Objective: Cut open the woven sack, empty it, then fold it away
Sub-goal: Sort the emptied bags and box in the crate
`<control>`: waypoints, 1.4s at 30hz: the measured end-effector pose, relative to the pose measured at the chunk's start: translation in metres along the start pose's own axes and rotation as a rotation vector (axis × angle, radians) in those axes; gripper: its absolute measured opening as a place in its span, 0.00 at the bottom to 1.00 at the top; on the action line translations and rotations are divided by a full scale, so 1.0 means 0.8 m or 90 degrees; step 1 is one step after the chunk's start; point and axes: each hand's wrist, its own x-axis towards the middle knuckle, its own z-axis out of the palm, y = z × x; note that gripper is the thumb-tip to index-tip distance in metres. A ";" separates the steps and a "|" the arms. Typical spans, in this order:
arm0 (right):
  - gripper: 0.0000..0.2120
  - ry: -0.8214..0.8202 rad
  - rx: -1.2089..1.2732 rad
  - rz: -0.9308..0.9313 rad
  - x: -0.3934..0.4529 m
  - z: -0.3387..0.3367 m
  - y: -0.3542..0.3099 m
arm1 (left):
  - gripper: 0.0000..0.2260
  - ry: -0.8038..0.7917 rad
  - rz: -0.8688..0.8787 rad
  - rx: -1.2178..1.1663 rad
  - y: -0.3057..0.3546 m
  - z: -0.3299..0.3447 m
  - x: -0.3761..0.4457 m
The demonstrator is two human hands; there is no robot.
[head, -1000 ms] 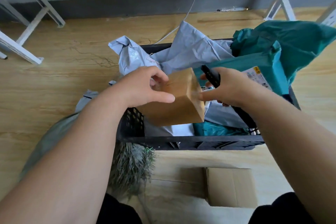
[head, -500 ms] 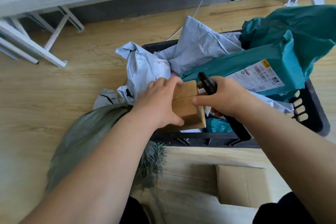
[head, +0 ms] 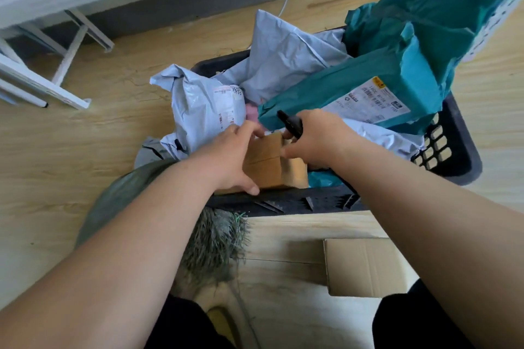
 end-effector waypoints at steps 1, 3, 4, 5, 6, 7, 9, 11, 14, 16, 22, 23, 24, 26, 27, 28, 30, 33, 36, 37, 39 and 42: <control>0.12 -0.006 -0.004 0.008 -0.001 -0.003 0.000 | 0.43 0.001 -0.010 -0.006 0.007 0.003 -0.001; 0.11 -0.017 0.001 0.023 -0.004 -0.011 0.003 | 0.34 0.067 -0.012 -0.018 0.025 0.006 -0.006; 0.10 -0.027 0.013 0.033 -0.006 -0.016 0.003 | 0.28 0.130 0.002 -0.033 0.035 0.007 -0.010; 0.09 -0.044 0.027 0.048 -0.009 -0.021 0.005 | 0.21 0.194 0.023 -0.057 0.045 0.008 -0.015; 0.08 -0.068 0.037 0.065 -0.011 -0.026 0.007 | 0.15 0.221 0.048 -0.077 0.055 0.008 -0.022; 0.08 -0.099 0.041 0.078 -0.014 -0.029 0.009 | 0.13 0.184 0.071 -0.081 0.064 0.009 -0.027; 0.09 -0.162 0.055 0.095 -0.017 -0.033 0.016 | 0.11 -0.050 0.103 -0.107 0.080 0.020 -0.035; 0.11 -0.195 0.073 0.103 -0.019 -0.031 0.024 | 0.10 -0.267 0.108 -0.152 0.097 0.050 -0.035; 0.12 -0.207 0.065 0.110 -0.021 -0.027 0.031 | 0.24 -0.297 0.136 -0.072 0.112 0.130 -0.020; 0.11 -0.208 0.049 0.108 -0.024 -0.022 0.033 | 0.37 -0.249 0.165 0.011 0.116 0.184 -0.014; 0.11 -0.191 0.081 0.097 -0.036 -0.007 0.049 | 0.53 -0.178 0.222 0.099 0.129 0.273 -0.005; 0.11 -0.182 0.093 0.089 -0.037 -0.006 0.052 | 0.54 -0.167 0.234 0.113 0.133 0.280 -0.003; 0.10 -0.174 0.109 0.085 -0.039 -0.006 0.056 | 0.55 -0.163 0.243 0.131 0.137 0.286 -0.002; 0.09 -0.168 0.138 0.082 -0.041 -0.007 0.060 | 0.56 -0.171 0.253 0.171 0.142 0.298 0.001; 0.09 -0.167 0.150 0.082 -0.041 -0.007 0.062 | 0.57 -0.176 0.256 0.192 0.144 0.303 0.002; 0.08 -0.167 0.161 0.082 -0.041 -0.008 0.063 | 0.58 -0.180 0.257 0.213 0.144 0.306 0.003; 0.07 -0.173 0.177 0.083 -0.039 -0.009 0.065 | 0.58 -0.179 0.260 0.246 0.144 0.308 0.005; 0.06 -0.188 0.193 0.085 -0.038 -0.011 0.066 | 0.58 -0.177 0.258 0.238 0.145 0.302 0.008; 0.07 -0.206 0.191 0.088 -0.034 -0.013 0.066 | 0.59 -0.181 0.270 0.233 0.149 0.284 0.011; 0.08 -0.212 0.182 0.088 -0.033 -0.013 0.065 | 0.59 -0.198 0.265 0.231 0.151 0.271 0.013; 0.10 -0.224 0.157 0.089 -0.029 -0.014 0.062 | 0.58 -0.265 0.254 0.214 0.151 0.237 0.017; 0.13 -0.241 0.119 0.092 -0.023 -0.018 0.055 | 0.56 -0.359 0.258 0.171 0.150 0.175 0.009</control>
